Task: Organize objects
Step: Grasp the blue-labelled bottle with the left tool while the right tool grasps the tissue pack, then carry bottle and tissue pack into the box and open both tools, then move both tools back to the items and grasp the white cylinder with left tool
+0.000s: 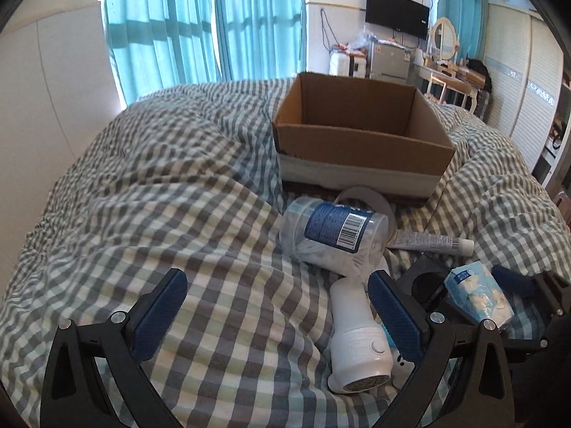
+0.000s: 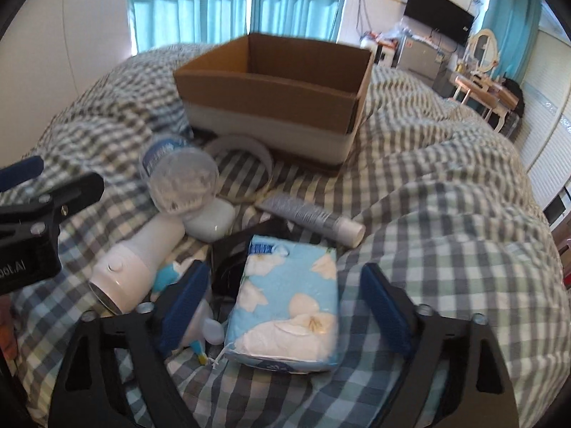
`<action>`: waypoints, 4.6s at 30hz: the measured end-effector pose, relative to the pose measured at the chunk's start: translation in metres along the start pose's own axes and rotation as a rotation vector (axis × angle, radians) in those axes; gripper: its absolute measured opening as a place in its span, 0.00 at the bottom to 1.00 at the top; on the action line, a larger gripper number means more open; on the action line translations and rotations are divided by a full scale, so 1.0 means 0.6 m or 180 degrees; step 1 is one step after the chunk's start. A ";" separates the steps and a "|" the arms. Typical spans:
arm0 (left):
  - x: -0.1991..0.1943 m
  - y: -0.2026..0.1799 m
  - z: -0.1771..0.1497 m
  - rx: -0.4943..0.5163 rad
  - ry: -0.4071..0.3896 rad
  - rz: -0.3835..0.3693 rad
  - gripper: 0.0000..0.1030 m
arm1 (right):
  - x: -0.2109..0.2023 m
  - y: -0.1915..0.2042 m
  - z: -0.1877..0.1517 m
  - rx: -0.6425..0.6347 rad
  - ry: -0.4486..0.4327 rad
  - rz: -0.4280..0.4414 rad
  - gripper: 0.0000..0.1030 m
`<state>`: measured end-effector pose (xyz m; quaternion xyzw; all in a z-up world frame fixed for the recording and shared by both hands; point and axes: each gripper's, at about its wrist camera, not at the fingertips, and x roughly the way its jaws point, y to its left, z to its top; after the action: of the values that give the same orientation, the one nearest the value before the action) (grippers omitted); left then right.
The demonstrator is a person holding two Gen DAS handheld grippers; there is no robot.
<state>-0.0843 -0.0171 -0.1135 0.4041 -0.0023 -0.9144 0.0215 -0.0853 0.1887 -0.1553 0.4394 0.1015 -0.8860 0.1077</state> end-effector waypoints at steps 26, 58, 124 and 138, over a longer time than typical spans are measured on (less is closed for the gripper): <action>0.203 -0.056 0.074 0.0325 0.0772 -0.0279 1.00 | 0.038 -0.072 0.078 0.0202 -0.0050 0.0497 0.50; 0.064 0.005 0.156 0.0116 0.0246 -0.0567 0.88 | -0.076 -0.063 0.163 -0.0004 -0.0575 0.0475 0.50; 0.046 -0.075 0.369 0.0459 -0.0333 -0.0463 1.00 | -0.110 -0.176 0.424 0.0540 -0.1100 0.0132 0.92; -0.144 -0.001 0.317 0.0062 -0.0643 -0.0046 1.00 | -0.334 -0.115 0.298 0.0002 -0.1566 -0.0064 0.97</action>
<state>-0.1667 -0.0152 0.0782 0.3100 -0.0104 -0.9506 0.0106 -0.1218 0.2260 0.1172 0.2094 0.0763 -0.9674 0.1201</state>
